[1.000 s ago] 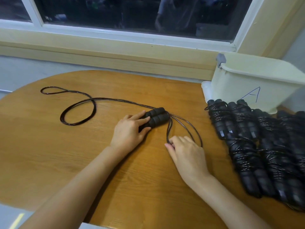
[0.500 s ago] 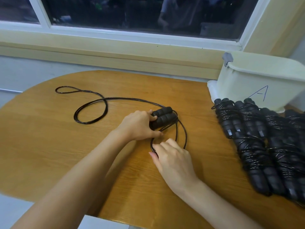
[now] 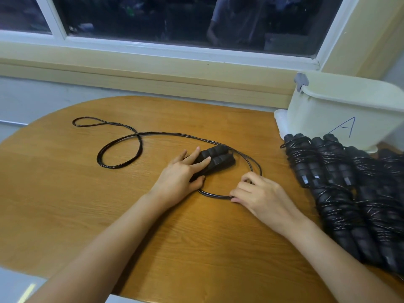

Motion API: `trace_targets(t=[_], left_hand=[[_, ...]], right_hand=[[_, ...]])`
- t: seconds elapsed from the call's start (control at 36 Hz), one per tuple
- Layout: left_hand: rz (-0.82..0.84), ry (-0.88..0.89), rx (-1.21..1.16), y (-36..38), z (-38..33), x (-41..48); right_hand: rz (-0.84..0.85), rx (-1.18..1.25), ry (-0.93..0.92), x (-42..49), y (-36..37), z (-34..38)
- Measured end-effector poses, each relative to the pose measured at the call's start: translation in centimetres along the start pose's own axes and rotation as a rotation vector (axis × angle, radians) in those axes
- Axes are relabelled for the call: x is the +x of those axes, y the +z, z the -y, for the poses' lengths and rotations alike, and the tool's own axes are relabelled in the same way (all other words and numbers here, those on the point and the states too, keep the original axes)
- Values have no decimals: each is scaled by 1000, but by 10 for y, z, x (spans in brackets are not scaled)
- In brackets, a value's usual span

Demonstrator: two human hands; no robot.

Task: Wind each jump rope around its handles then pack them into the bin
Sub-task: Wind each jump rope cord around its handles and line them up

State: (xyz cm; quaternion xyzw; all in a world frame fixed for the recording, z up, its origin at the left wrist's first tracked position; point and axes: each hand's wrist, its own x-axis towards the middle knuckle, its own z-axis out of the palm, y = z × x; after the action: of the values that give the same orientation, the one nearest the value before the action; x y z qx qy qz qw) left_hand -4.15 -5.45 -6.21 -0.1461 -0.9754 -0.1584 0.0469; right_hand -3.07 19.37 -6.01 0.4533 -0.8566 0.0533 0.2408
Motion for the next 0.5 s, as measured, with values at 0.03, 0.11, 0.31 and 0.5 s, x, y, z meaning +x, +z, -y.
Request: trace_targets(t=[0.03, 0.11, 0.31, 0.5], left_hand=[[-9, -1, -9, 1, 0, -1], [-42, -5, -29, 4, 2, -1], [-77, 56, -23, 8, 9, 2], [-115, 106, -92, 10, 15, -1]], right_hand=[[-4, 2, -7, 0, 0, -2], [-20, 0, -16, 1, 0, -6], [-10, 4, 40, -5, 6, -17], [0, 85, 81, -9, 12, -29]])
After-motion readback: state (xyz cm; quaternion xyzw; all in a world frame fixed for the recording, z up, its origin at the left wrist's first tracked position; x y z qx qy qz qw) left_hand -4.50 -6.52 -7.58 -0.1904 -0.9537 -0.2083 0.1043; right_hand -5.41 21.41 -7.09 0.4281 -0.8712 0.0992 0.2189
